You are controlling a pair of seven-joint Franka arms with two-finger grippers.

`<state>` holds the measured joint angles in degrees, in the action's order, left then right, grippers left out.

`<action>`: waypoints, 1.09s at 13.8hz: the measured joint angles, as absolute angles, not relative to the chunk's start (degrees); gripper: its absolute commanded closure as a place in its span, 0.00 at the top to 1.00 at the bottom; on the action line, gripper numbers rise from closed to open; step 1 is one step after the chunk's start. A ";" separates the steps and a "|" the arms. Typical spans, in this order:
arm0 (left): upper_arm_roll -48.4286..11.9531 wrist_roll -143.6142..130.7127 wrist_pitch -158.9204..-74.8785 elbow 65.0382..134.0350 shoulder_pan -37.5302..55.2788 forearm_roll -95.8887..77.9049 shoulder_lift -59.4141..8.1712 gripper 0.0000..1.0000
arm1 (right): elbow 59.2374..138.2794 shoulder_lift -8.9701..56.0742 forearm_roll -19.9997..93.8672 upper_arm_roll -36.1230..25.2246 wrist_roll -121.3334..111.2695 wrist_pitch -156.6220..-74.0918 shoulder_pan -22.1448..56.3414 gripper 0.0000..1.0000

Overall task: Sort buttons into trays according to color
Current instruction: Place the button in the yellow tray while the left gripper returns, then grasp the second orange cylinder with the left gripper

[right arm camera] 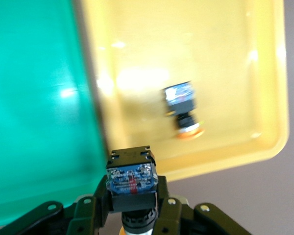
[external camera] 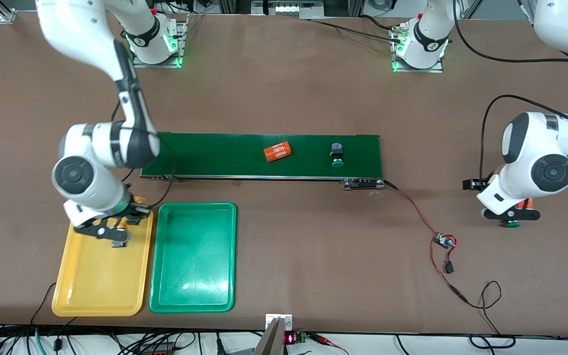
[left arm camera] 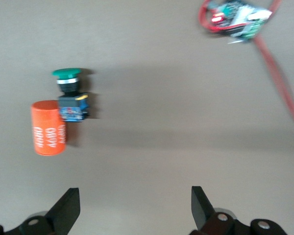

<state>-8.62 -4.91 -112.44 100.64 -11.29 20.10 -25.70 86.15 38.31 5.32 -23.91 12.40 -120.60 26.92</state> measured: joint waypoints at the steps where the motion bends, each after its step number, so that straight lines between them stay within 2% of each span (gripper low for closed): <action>1: -7.49 -1.12 -112.62 100.63 -11.80 20.15 -26.06 1.00 | 84.94 40.17 5.32 -23.90 9.29 -120.82 25.00 0.14; 4: -6.07 10.95 -115.61 100.64 -15.78 20.17 -27.00 1.00 | 82.03 44.12 5.32 -23.89 2.30 -123.49 21.64 0.14; 12: -5.66 29.89 -139.87 100.81 -29.05 20.18 -37.93 0.99 | 81.35 49.16 5.32 -23.88 -7.53 -130.00 17.07 0.14; 13: -5.67 30.24 -141.20 100.79 -29.59 20.18 -38.99 0.82 | 81.35 49.58 5.32 -23.87 -8.07 -131.27 16.61 0.28; 14: -5.71 30.38 -141.81 100.76 -29.73 20.18 -39.55 0.69 | 81.35 49.97 5.32 -23.86 -8.65 -132.94 16.22 0.90; 15: -5.82 30.38 -141.85 100.72 -29.72 20.18 -39.64 0.53 | 81.35 50.34 5.40 -23.78 -9.23 -134.37 15.87 1.00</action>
